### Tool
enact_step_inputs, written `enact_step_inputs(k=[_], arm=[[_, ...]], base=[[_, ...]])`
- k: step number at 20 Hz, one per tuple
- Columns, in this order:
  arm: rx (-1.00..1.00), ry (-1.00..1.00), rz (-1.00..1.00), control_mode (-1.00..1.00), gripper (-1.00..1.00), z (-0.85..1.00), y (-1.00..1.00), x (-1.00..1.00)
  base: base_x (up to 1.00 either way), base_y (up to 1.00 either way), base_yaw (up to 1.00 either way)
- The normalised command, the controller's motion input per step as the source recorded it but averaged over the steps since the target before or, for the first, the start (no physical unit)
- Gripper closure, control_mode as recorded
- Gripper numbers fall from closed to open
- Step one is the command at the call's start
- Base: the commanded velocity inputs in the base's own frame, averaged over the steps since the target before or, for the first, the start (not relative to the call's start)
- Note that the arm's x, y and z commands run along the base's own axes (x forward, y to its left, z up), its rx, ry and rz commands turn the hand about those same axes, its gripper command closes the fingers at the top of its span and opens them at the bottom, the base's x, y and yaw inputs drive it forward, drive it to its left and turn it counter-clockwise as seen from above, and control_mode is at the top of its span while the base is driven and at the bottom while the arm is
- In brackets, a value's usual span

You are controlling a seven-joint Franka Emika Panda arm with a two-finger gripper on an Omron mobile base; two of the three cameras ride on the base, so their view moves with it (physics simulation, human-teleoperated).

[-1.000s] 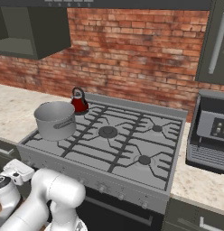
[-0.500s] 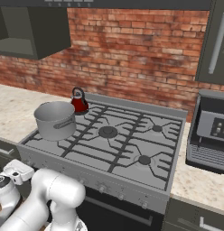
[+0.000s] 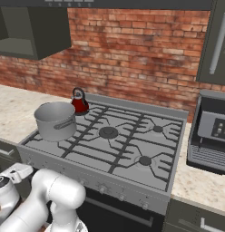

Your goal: Pick the kettle from the cabinet and place it on a stove burner. Then pick the pot from the counter and place it on another stove burner. Finally, turn both burners on.

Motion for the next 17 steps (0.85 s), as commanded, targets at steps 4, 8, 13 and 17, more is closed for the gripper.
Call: enact_step_inputs(k=[4, 8, 13, 17], arm=[[-0.26, 0.12, 0.0, -1.0, 1.0, 0.0, 0.0, 0.0], [-0.27, 0.11, 0.0, -1.0, 1.0, 0.0, 0.0, 0.0], [-0.26, 0.11, 0.0, -1.0, 1.0, 0.0, 0.0, 0.0], [-0.21, 0.11, 0.0, -1.0, 1.0, 0.0, 0.03, 0.0]], base=[[0.0, 0.0, 0.0], [0.0, 0.0, 0.0], [0.0, 0.0, 0.0], [0.0, 0.0, 0.0]])
